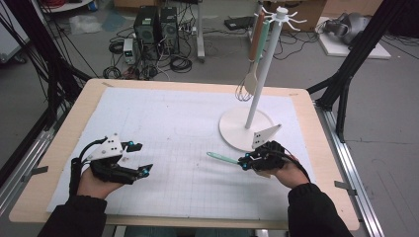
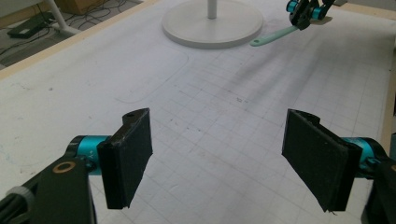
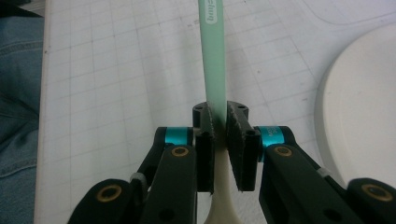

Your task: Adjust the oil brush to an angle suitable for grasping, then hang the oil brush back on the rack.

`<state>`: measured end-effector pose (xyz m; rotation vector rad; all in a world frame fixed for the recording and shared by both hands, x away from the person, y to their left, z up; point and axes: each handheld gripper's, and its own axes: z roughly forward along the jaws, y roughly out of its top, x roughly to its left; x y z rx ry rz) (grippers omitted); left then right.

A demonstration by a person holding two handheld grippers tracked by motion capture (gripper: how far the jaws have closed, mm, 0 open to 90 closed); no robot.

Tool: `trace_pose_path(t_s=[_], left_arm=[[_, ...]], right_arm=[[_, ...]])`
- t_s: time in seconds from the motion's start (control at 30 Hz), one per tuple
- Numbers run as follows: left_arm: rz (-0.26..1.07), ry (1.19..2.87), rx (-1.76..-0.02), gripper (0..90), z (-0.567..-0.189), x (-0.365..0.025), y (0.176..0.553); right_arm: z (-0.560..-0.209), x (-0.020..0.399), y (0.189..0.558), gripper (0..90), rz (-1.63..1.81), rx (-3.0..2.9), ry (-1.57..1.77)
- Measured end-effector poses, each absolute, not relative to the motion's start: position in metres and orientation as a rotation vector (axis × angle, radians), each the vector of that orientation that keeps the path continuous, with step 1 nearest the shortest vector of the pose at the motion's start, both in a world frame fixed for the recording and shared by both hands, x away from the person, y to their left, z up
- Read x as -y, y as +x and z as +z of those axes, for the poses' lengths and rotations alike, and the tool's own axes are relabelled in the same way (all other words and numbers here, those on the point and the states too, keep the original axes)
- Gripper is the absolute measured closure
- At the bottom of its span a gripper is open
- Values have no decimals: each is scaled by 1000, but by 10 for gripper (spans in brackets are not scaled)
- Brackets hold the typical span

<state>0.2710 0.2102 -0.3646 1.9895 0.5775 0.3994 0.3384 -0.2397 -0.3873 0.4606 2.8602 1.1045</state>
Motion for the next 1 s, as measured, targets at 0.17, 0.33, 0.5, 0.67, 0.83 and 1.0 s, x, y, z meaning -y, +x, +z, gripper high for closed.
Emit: trace_pose_path(t_s=[0.17, 0.33, 0.5, 0.67, 0.83, 1.0], left_arm=[[397, 1992, -573, 246, -364, -210, 272], [392, 1997, -567, 246, -365, -208, 272], [391, 1993, -568, 247, -364, -208, 271], [381, 2000, -560, 247, -364, -207, 271], [376, 2001, -550, 247, -364, -206, 272], [370, 2002, -548, 248, -365, -203, 271]], right_arm=[[-383, 235, 339, 820, 1128, -2856, 441], [-379, 230, 338, 820, 1145, -2857, 427], [-375, 224, 337, 820, 1172, -2854, 410], [-372, 220, 336, 820, 1199, -2843, 392], [-372, 220, 336, 819, 1207, -2843, 396], [-370, 221, 335, 820, 1223, -2832, 401]])
